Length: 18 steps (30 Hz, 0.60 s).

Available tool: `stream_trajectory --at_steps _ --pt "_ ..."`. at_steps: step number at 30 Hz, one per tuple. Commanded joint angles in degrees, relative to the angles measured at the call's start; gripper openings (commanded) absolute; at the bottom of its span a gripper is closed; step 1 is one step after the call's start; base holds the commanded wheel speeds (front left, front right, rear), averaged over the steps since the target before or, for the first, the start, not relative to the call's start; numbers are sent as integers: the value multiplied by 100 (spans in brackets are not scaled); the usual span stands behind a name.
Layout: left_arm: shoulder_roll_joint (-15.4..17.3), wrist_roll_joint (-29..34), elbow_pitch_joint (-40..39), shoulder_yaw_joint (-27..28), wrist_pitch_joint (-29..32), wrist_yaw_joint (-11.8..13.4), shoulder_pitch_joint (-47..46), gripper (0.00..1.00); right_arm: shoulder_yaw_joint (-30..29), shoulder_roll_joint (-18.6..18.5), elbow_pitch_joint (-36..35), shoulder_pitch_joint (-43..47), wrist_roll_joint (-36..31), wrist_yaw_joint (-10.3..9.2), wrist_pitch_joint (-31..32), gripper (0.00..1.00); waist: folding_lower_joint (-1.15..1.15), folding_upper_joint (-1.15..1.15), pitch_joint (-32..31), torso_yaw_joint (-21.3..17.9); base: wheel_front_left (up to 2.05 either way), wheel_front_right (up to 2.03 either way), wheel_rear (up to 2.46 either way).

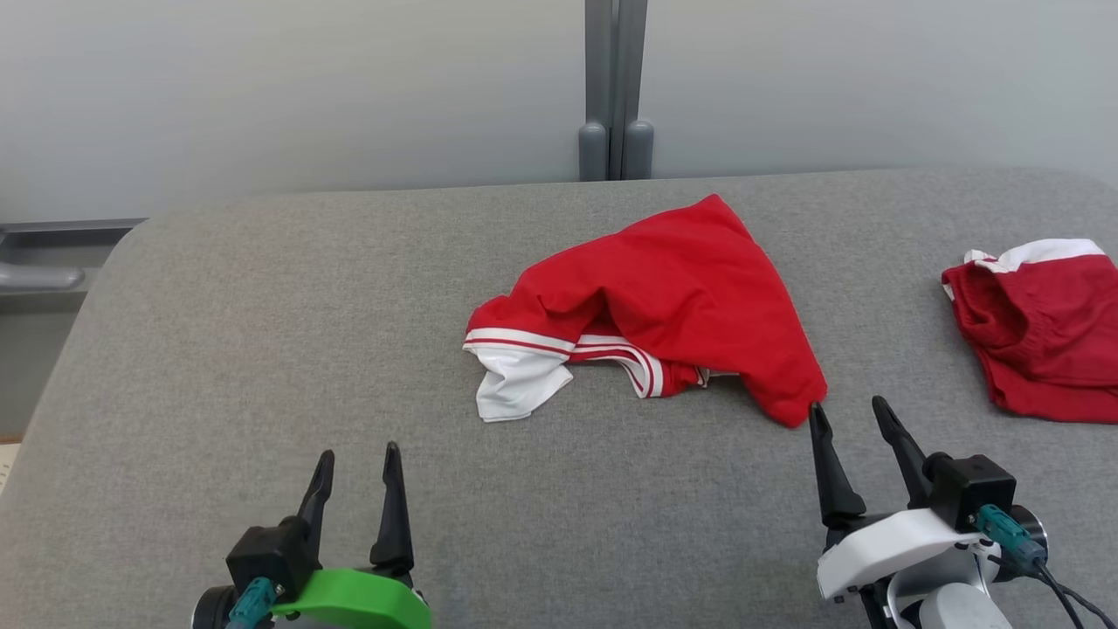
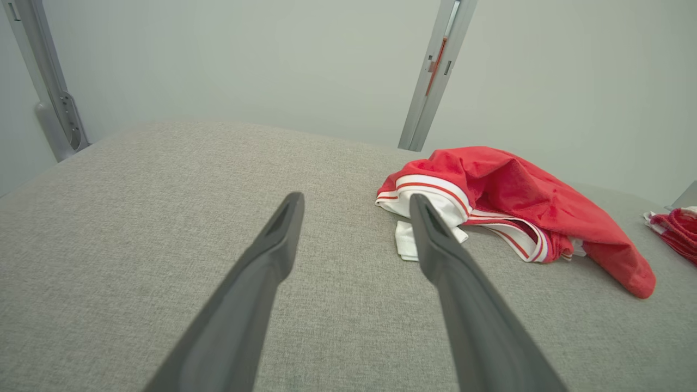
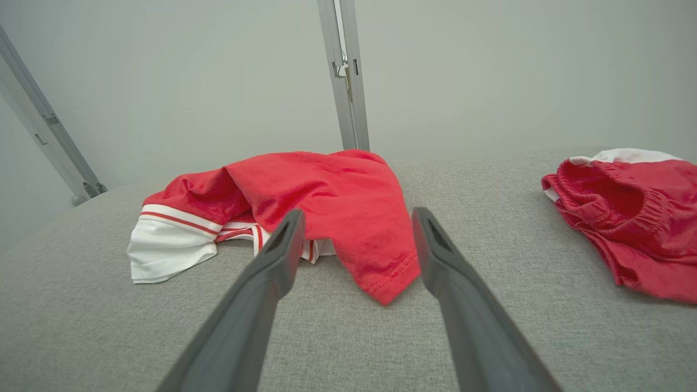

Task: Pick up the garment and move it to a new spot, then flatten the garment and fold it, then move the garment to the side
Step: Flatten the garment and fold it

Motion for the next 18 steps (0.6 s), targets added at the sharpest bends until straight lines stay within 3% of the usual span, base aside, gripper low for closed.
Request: stream_trajectory --at_steps 1,6,12,18 --pt "5 53 8 -38 0 -59 -1 100 -23 -16 -32 0 -32 -11 -18 100 0 0 40 -24 0 0 0" --pt "0 181 110 -416 40 -244 -369 100 -136 -16 -121 -124 -105 -11 -19 100 0 0 248 -65 0 0 0" --pt "-6 212 469 -1242 380 -549 -1171 100 -114 -15 -264 -382 -102 -11 -18 100 0 0 717 -299 0 0 0" --pt "-7 -118 1035 -1980 573 -551 -2071 100 3 -16 -363 -695 -24 -11 -18 100 0 0 1236 -809 0 0 0"
